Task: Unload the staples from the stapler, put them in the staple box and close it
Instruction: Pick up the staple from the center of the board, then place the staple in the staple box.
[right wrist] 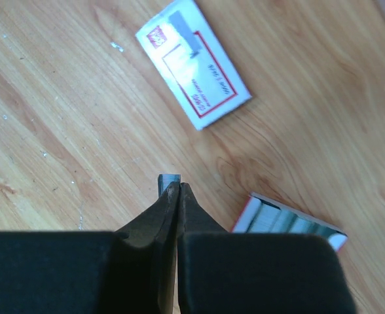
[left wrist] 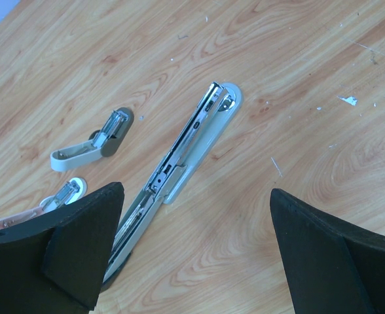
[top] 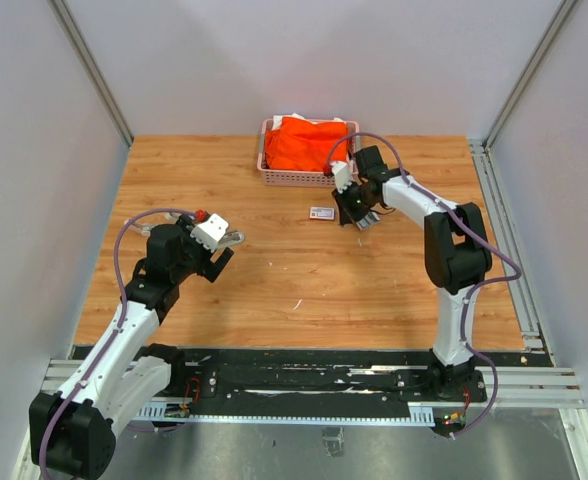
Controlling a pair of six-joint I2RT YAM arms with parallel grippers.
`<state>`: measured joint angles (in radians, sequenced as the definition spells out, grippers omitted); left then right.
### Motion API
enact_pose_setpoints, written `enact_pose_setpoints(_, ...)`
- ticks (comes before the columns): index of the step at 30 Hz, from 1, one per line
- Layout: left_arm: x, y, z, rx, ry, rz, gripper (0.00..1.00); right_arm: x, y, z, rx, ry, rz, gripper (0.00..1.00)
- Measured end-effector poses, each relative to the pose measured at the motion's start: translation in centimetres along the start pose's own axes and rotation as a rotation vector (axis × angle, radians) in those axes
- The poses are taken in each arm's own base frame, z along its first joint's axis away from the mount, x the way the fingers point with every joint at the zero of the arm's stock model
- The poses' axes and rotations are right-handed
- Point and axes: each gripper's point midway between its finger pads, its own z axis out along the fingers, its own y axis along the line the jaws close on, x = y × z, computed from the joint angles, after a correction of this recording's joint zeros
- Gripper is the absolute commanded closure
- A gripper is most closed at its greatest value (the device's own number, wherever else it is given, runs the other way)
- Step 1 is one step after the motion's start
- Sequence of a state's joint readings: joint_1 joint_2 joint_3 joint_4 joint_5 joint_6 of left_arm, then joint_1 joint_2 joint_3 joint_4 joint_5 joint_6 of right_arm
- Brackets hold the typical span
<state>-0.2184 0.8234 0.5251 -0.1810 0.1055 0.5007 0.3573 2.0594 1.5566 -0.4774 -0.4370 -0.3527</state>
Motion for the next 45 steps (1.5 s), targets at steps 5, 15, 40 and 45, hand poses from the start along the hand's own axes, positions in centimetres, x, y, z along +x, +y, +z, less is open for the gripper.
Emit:
enact_pose_setpoints(5,0.0,0.0,0.0,0.0,0.0,0.0,0.02,0.1,-2.2,-1.8,0.062,-0.028,0.039,0.99)
enact_pose_setpoints(15,0.0,0.0,0.0,0.001,0.0,0.0,0.02,2.1,-5.8,-3.7,0.204,-0.001,0.083,0.99)
enact_pose_setpoints(40,0.0,0.0,0.0,0.0,0.0,0.0,0.02,3.6,-7.9,-4.4,0.333,0.065,0.082,0.99)
enact_pose_setpoints(45,0.0,0.0,0.0,0.0,0.0,0.0,0.02,4.0,-7.9,-4.2,0.33,0.08,0.085,0.99)
